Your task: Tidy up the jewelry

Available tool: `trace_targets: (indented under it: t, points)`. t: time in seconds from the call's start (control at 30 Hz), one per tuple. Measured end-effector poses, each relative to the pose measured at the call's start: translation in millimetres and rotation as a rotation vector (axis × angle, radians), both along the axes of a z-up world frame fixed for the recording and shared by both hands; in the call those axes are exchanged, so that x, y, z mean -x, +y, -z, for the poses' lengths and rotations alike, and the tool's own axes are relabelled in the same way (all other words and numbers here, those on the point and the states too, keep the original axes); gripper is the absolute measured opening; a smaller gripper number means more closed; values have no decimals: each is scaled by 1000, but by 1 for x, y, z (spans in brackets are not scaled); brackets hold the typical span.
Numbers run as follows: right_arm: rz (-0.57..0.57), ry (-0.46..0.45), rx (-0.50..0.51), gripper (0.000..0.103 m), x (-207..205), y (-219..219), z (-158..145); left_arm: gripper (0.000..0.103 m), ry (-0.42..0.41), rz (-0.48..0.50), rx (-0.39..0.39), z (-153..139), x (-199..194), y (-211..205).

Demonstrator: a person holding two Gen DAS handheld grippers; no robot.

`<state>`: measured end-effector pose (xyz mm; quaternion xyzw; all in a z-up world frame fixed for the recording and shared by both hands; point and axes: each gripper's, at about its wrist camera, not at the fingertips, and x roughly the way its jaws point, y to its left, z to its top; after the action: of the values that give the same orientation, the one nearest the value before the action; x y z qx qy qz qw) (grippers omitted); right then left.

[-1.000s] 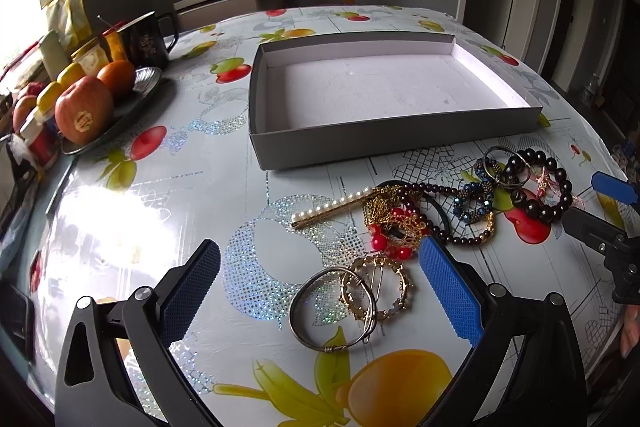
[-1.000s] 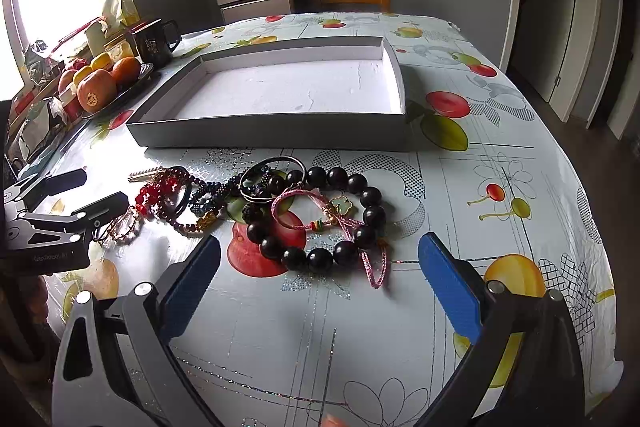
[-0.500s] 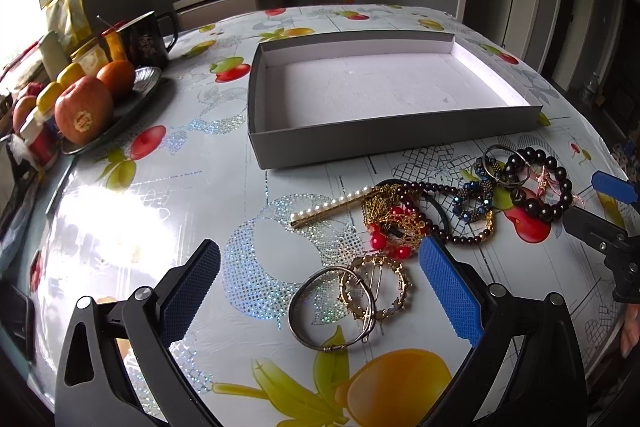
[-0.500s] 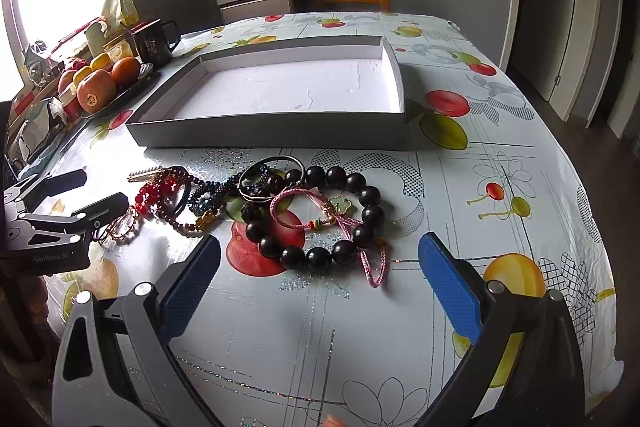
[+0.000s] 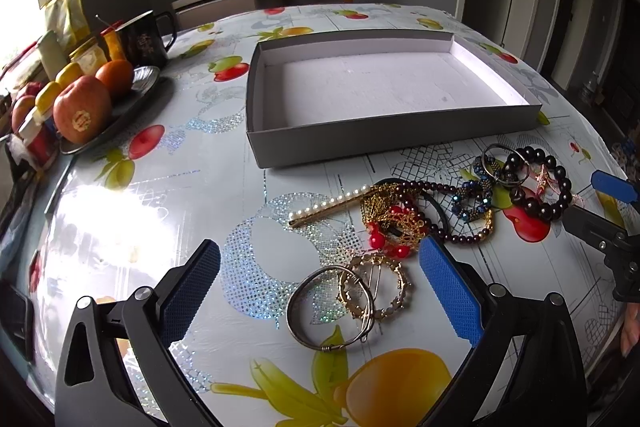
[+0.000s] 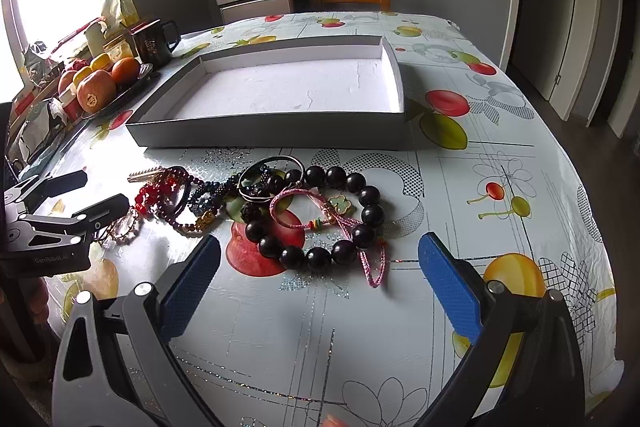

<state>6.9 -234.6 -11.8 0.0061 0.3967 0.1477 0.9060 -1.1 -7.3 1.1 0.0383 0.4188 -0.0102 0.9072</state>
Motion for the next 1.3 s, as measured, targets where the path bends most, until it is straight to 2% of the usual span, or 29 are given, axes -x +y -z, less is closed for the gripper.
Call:
trace_targets:
  t: [0.93,1.1,1.3]
  points:
    - [-15,-10,8,98,2,2,2,99,3,12,-2,-2,0,1]
    - [-32,-21,16,98,1,5,0,99,-27,33,-36,-4,3,-1]
    - [-46,-40,23,96,-4,5,-5,99,-58,31,11,-10,2,17]
